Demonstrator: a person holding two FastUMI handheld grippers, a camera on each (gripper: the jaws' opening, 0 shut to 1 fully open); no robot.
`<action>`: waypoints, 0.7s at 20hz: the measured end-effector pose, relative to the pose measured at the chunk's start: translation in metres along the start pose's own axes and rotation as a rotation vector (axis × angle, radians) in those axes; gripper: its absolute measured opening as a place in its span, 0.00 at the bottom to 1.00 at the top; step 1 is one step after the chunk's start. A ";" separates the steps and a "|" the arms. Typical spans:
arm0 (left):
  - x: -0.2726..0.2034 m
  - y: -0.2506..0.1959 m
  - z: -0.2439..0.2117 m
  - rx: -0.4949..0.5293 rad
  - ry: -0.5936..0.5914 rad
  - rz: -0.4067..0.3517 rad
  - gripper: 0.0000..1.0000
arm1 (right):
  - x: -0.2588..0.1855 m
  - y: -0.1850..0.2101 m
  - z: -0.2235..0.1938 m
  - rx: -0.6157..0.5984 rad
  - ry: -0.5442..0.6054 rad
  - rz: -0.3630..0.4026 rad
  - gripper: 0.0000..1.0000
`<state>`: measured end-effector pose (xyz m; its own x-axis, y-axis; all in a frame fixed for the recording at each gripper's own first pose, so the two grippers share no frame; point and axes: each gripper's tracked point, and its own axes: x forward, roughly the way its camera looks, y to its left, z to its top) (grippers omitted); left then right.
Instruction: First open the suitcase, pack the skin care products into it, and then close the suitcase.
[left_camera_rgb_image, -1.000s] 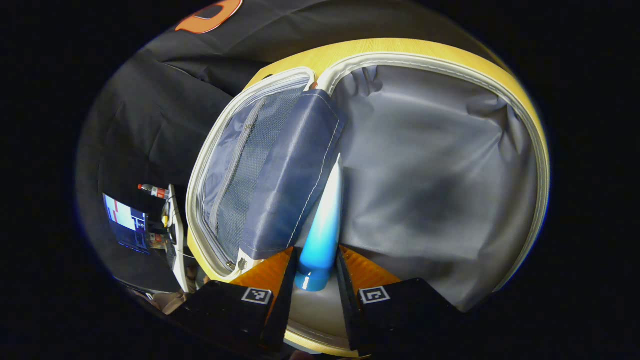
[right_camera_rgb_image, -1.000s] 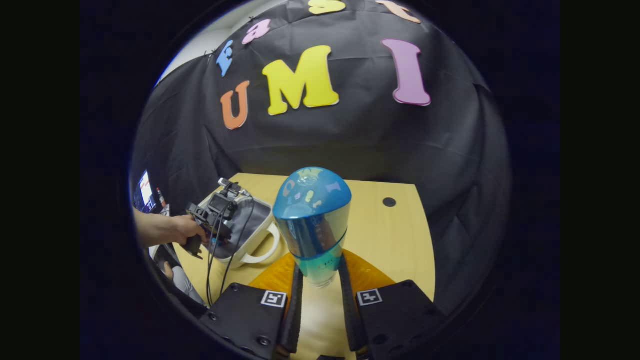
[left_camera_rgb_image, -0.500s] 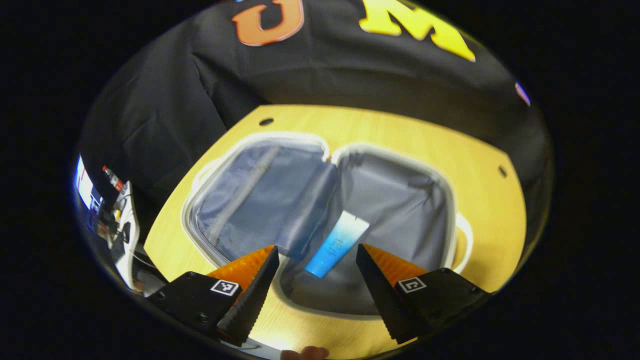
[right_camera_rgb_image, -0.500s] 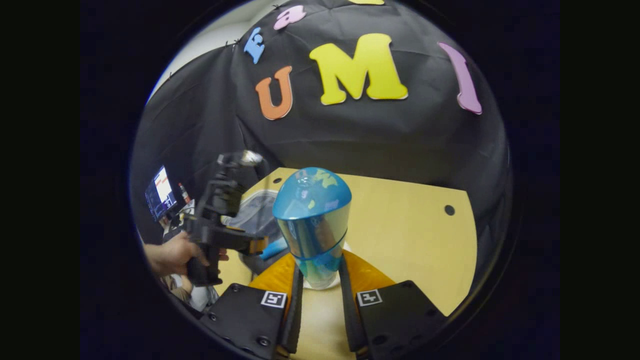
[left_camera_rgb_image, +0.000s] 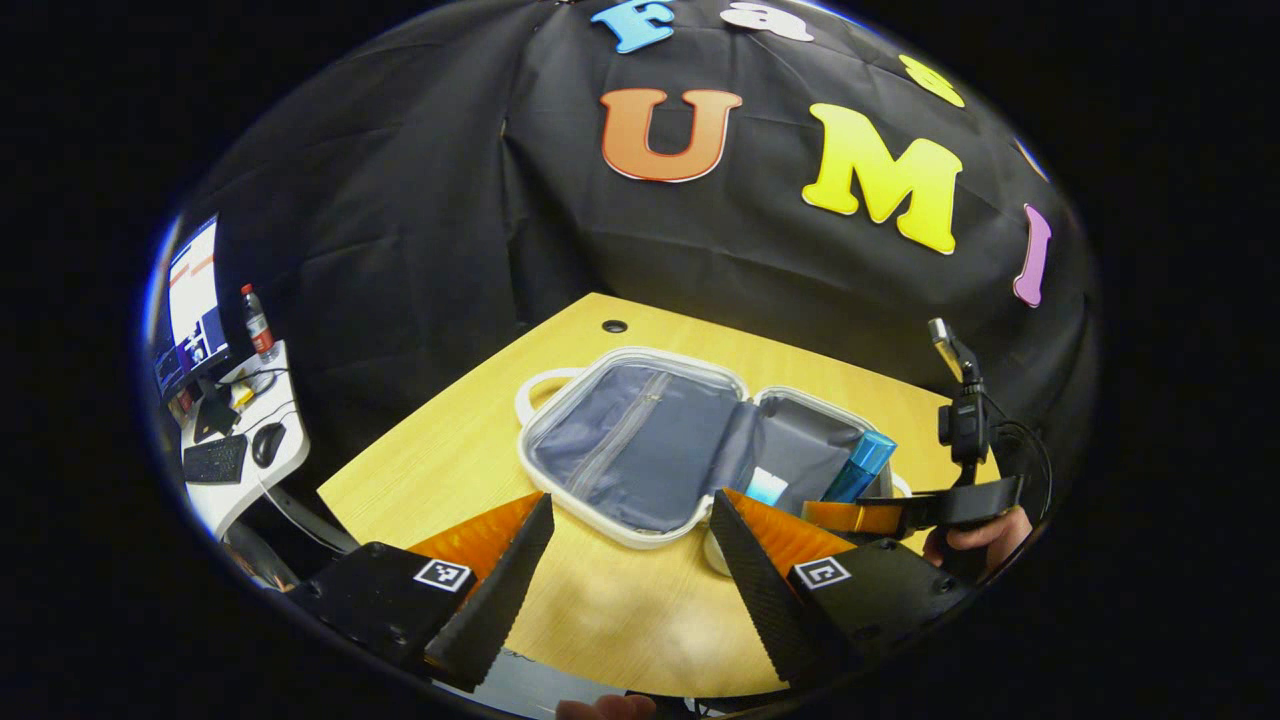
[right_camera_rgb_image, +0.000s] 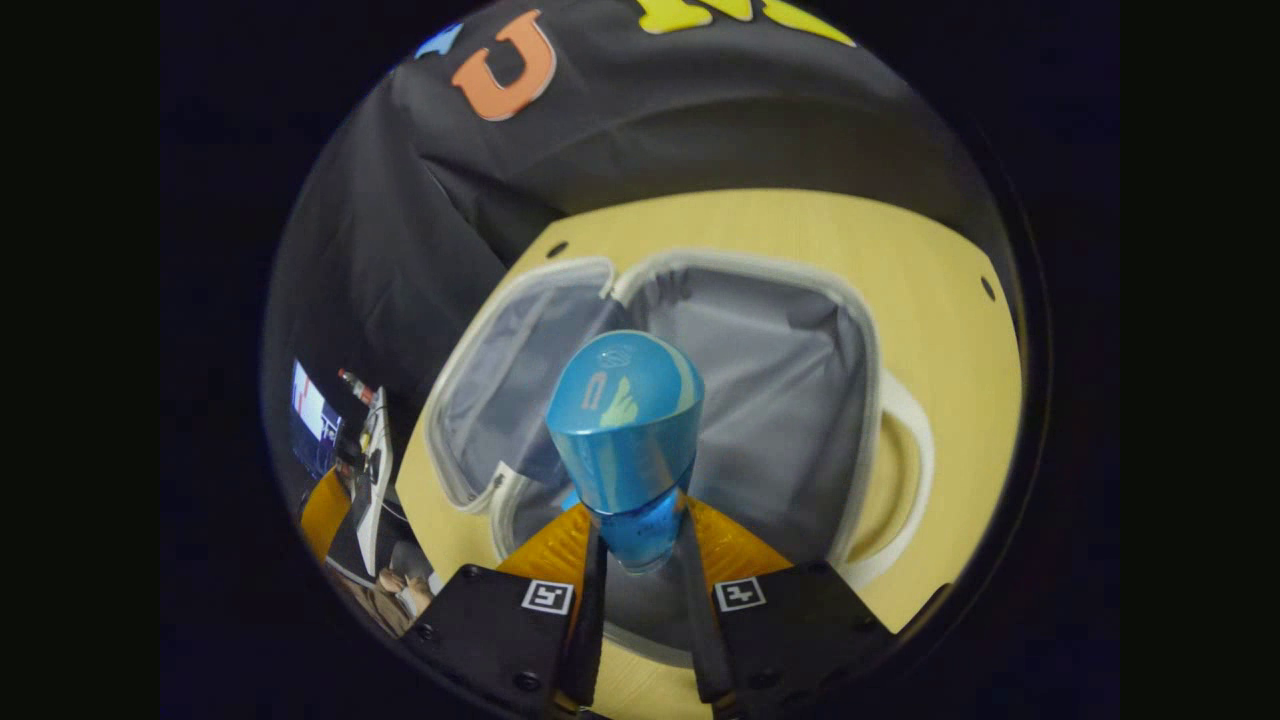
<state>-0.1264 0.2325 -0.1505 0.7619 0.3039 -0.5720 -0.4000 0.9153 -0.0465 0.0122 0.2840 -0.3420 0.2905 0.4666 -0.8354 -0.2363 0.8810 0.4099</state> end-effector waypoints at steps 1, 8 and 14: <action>-0.001 0.008 -0.004 -0.010 0.000 0.000 1.00 | 0.007 0.000 -0.010 0.029 0.028 -0.014 0.35; 0.011 0.037 -0.014 -0.116 0.038 0.005 1.00 | 0.030 0.001 -0.005 0.090 0.066 -0.077 0.34; 0.017 0.051 -0.010 -0.129 0.027 -0.002 1.00 | 0.043 0.002 -0.007 0.073 0.090 -0.129 0.35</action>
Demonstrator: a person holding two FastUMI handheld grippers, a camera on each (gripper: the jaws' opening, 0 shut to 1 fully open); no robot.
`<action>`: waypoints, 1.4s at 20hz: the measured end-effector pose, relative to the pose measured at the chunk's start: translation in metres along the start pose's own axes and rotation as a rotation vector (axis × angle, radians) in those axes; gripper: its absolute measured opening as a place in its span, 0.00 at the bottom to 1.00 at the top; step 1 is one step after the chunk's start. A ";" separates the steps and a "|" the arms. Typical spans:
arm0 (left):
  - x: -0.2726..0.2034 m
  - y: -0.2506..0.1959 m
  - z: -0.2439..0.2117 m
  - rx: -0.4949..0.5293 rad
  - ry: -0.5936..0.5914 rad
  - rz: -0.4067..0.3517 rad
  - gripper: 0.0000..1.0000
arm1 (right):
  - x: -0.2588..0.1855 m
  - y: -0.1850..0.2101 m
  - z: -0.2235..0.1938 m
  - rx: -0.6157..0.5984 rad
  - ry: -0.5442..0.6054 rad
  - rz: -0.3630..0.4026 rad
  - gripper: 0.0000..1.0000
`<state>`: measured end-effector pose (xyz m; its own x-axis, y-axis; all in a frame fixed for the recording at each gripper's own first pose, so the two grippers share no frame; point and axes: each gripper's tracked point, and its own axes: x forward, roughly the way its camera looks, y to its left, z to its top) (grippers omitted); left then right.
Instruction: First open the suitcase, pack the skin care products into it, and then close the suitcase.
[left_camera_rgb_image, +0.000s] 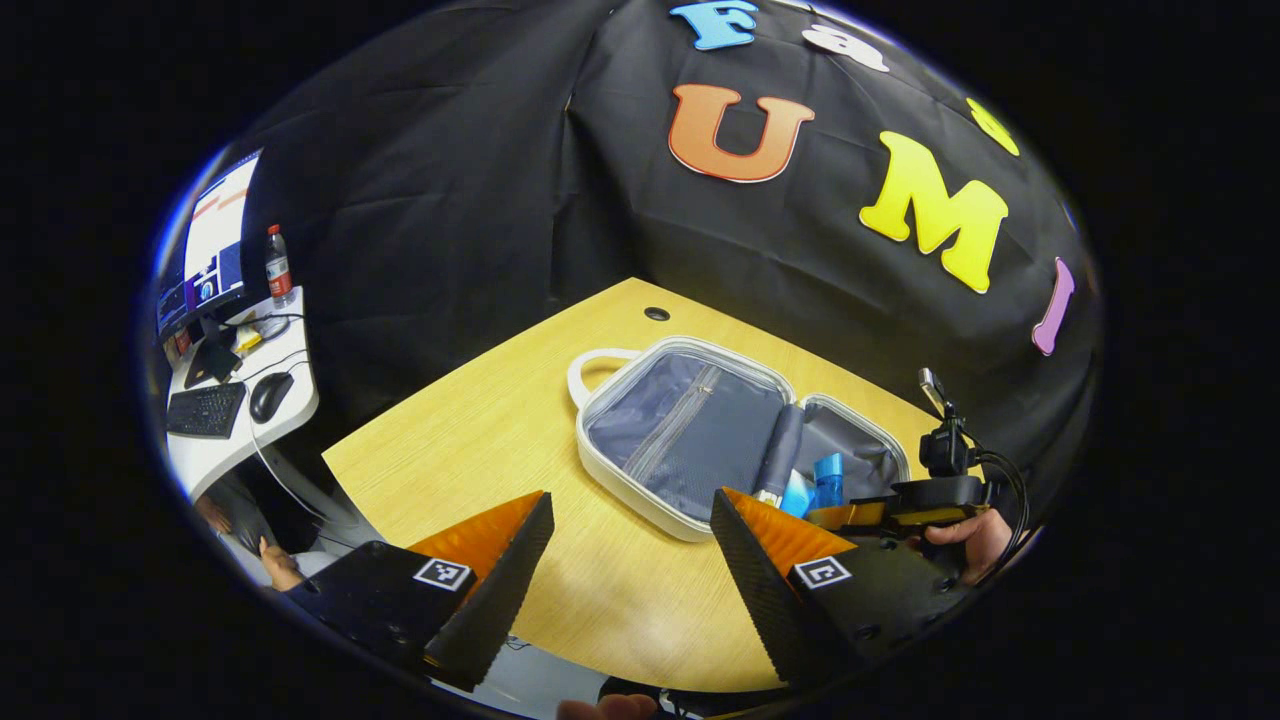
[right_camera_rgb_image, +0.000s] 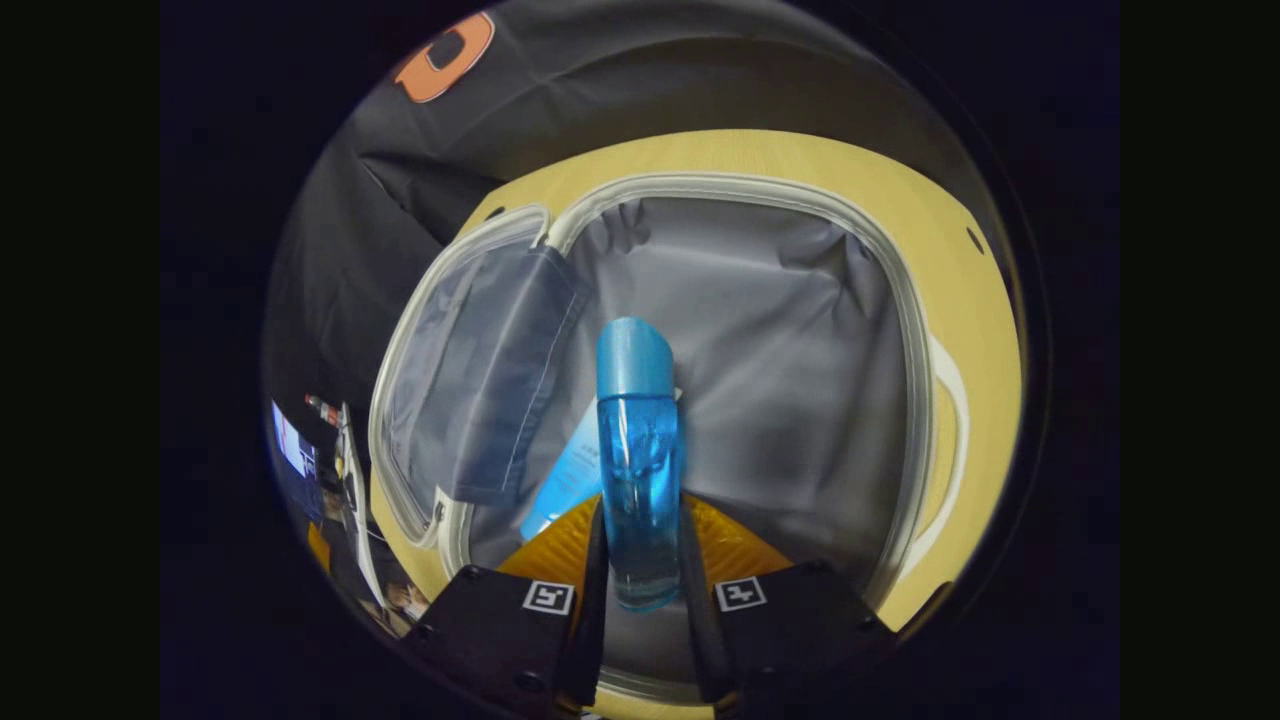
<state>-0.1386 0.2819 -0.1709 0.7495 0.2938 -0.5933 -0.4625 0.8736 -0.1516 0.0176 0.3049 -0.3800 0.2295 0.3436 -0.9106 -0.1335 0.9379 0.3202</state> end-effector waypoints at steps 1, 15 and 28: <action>0.001 0.000 0.003 0.000 -0.007 -0.008 1.00 | -0.001 0.000 -0.001 -0.007 0.005 -0.010 0.35; 0.060 0.026 0.043 -0.064 -0.065 -0.155 1.00 | -0.087 -0.007 0.019 -0.323 -0.223 -0.044 0.77; 0.226 0.079 0.063 -0.530 0.072 -0.441 0.95 | -0.189 -0.020 0.032 -0.544 -0.462 -0.090 0.81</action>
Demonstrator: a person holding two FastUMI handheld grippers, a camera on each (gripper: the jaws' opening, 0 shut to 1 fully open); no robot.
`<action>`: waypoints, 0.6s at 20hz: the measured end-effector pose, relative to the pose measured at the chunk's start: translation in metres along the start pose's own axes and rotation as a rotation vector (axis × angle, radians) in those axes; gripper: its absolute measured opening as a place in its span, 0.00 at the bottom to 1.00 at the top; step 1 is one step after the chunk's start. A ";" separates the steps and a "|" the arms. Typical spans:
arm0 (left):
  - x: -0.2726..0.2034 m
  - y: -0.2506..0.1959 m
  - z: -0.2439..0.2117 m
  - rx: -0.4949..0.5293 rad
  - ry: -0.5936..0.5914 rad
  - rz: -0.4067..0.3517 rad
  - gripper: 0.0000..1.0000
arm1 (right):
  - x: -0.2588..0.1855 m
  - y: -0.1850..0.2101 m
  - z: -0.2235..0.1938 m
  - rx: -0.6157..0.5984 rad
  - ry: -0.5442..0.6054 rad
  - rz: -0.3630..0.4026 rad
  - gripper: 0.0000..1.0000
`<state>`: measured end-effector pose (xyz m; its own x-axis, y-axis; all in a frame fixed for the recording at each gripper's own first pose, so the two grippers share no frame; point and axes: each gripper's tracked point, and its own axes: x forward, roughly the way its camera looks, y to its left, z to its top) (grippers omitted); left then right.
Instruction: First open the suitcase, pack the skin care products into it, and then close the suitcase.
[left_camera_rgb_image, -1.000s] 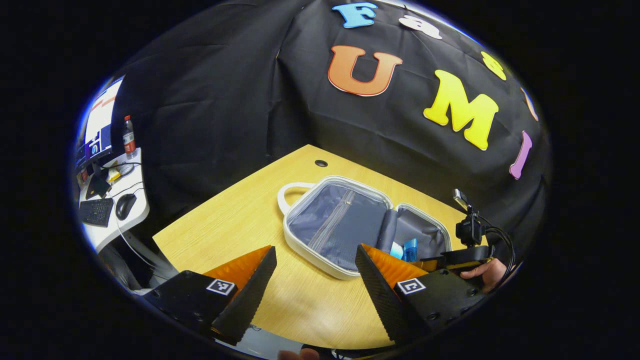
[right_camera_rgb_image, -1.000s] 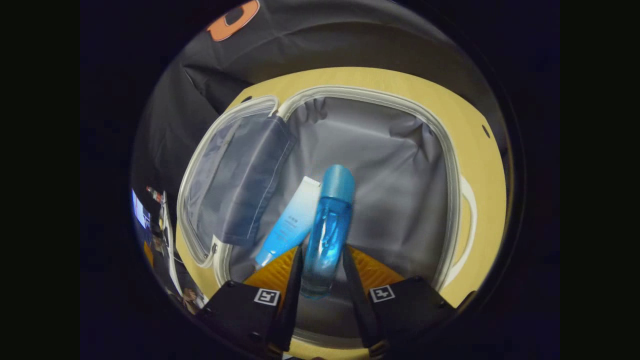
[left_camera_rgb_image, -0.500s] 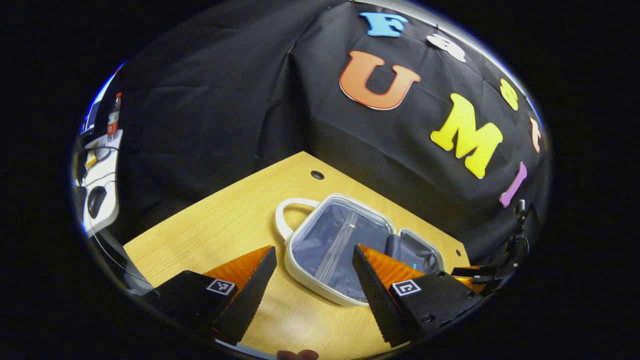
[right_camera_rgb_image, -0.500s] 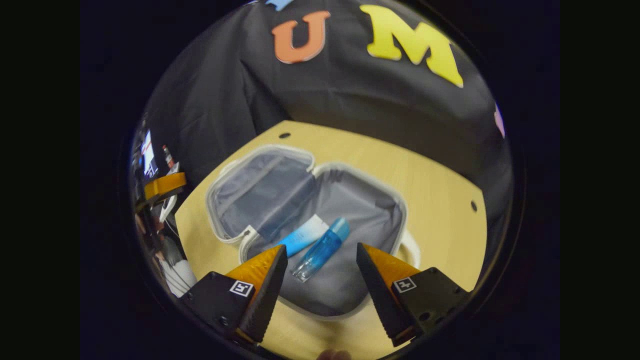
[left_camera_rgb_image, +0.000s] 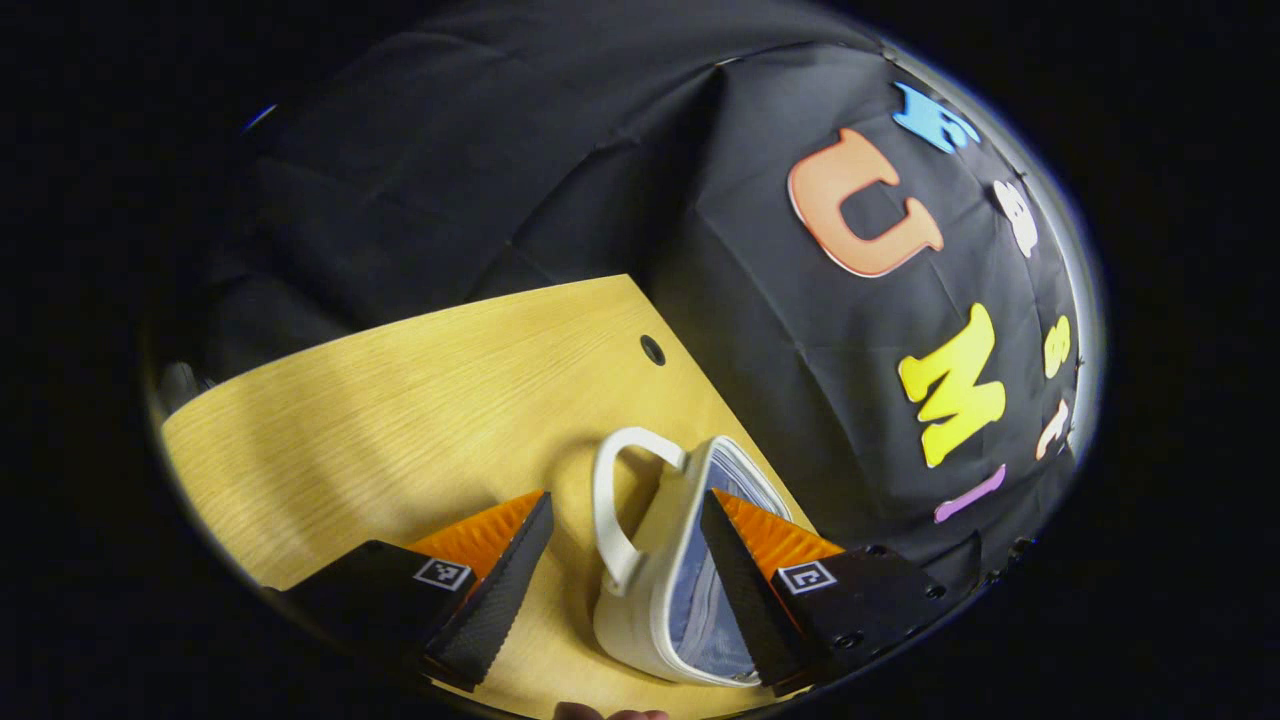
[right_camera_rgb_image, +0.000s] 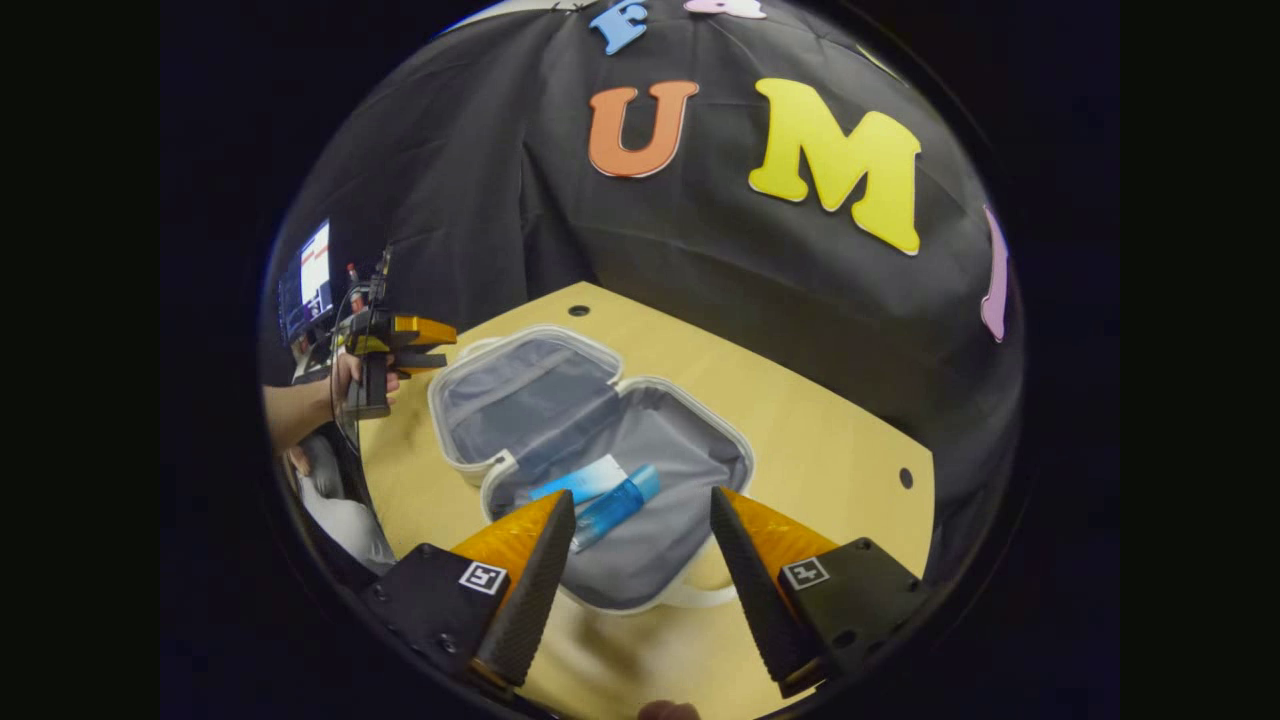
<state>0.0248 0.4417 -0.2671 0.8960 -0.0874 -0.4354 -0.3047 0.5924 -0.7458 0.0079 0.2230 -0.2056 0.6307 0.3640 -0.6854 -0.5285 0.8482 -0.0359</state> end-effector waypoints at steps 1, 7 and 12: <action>0.007 -0.001 0.000 -0.055 0.012 -0.027 0.95 | -0.002 -0.005 -0.002 0.009 0.005 -0.014 0.81; 0.042 0.001 -0.002 -0.308 0.039 -0.111 0.78 | -0.001 -0.022 -0.009 0.096 0.043 -0.053 0.81; 0.050 -0.008 -0.001 -0.349 0.044 -0.103 0.31 | -0.003 -0.025 -0.003 0.118 0.021 -0.057 0.81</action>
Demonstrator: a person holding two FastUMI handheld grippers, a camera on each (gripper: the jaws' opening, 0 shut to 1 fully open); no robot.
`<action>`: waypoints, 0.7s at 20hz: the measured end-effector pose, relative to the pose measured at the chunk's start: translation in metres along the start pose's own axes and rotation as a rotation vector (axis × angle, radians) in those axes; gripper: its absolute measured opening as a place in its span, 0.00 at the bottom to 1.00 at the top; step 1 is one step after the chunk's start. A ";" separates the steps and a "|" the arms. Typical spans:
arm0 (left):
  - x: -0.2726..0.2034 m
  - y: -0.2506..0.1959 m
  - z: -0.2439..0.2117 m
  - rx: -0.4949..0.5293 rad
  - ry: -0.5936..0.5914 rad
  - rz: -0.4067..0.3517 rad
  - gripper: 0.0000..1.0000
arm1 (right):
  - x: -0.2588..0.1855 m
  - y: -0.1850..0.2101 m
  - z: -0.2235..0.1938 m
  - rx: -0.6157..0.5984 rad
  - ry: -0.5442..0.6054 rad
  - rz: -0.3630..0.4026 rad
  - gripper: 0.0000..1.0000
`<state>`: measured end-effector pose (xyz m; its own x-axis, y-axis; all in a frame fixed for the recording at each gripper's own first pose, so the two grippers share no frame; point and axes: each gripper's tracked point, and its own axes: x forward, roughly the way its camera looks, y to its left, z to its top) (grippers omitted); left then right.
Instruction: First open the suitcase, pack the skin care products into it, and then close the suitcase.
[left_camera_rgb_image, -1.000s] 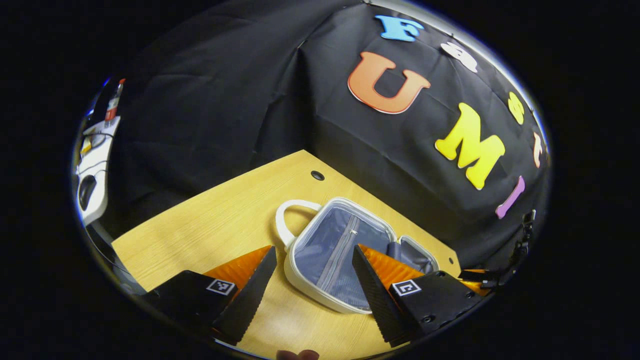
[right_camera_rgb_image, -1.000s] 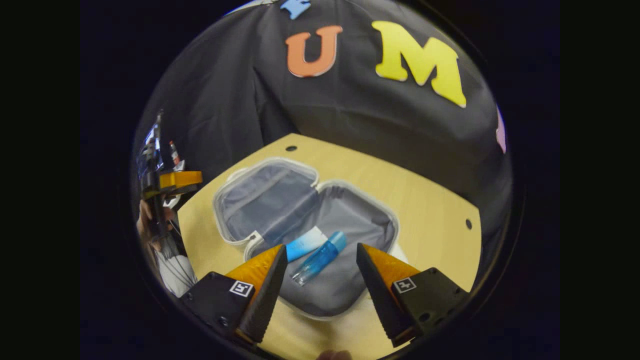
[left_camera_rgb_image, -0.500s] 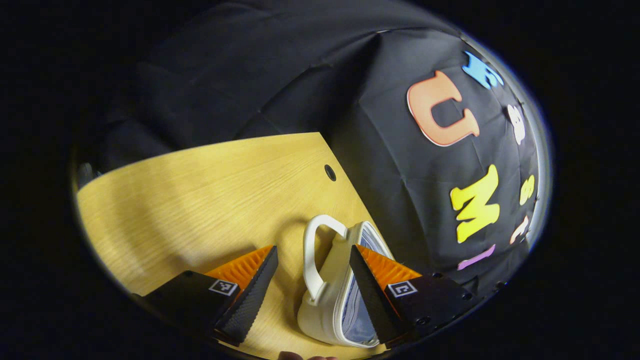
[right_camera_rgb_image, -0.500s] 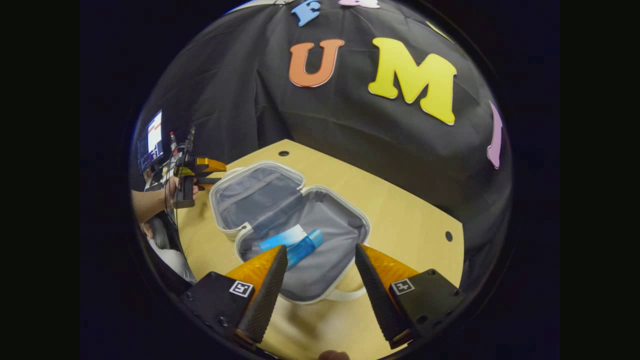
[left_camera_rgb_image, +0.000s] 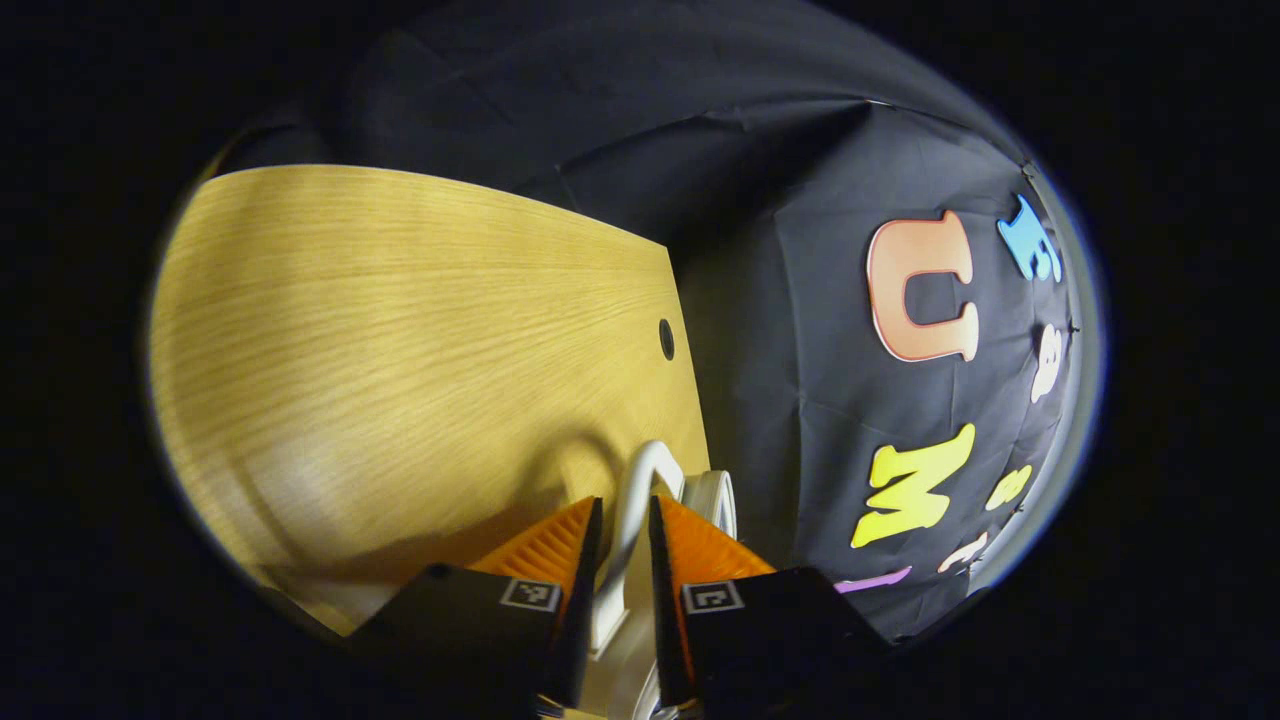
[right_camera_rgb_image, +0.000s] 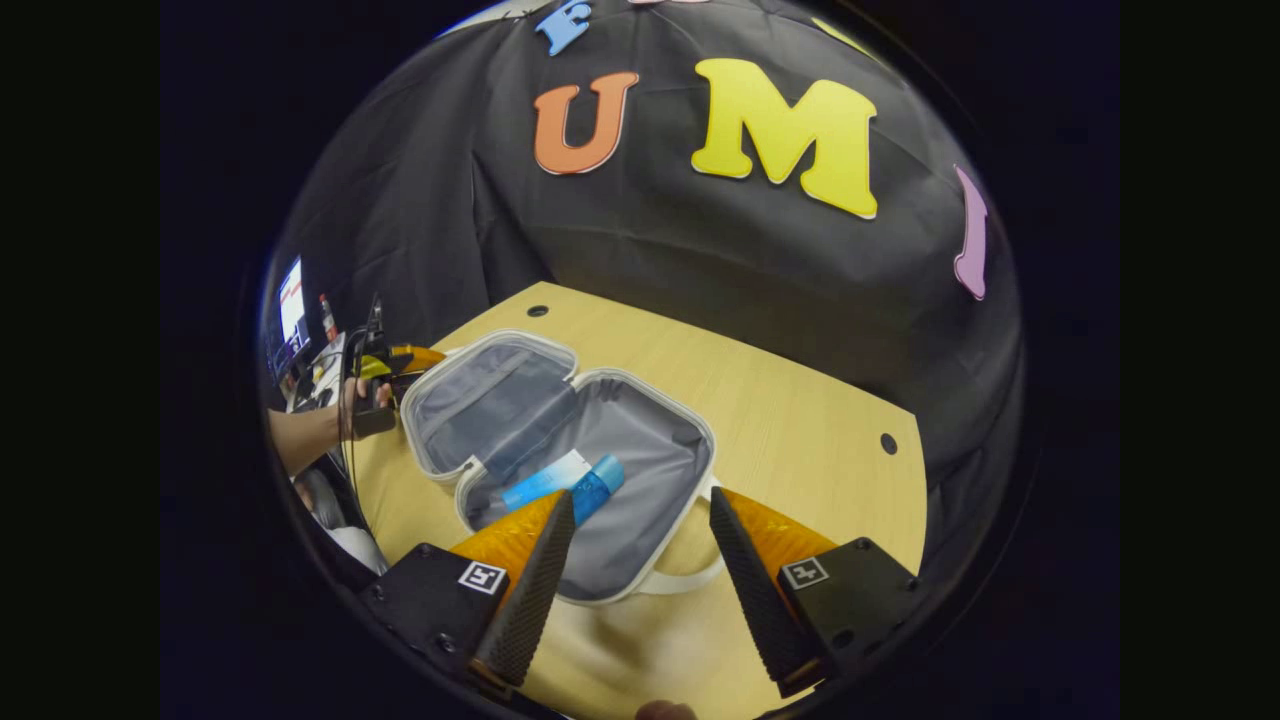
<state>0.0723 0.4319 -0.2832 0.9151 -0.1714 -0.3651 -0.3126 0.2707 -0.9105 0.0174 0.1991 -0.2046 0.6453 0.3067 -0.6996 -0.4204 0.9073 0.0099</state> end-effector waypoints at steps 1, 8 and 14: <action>-0.002 -0.005 0.000 0.006 -0.001 -0.005 0.24 | -0.001 0.001 0.001 0.006 -0.006 0.005 0.81; -0.025 -0.116 -0.005 0.217 -0.024 -0.101 0.13 | -0.024 -0.010 0.011 0.034 -0.116 -0.011 0.81; -0.057 -0.236 -0.075 0.596 -0.052 -0.126 0.12 | -0.051 -0.031 0.006 0.084 -0.200 -0.025 0.81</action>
<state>0.0752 0.3068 -0.0622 0.9516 -0.1942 -0.2382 -0.0184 0.7375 -0.6751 0.0009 0.1571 -0.1647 0.7722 0.3273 -0.5447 -0.3535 0.9335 0.0599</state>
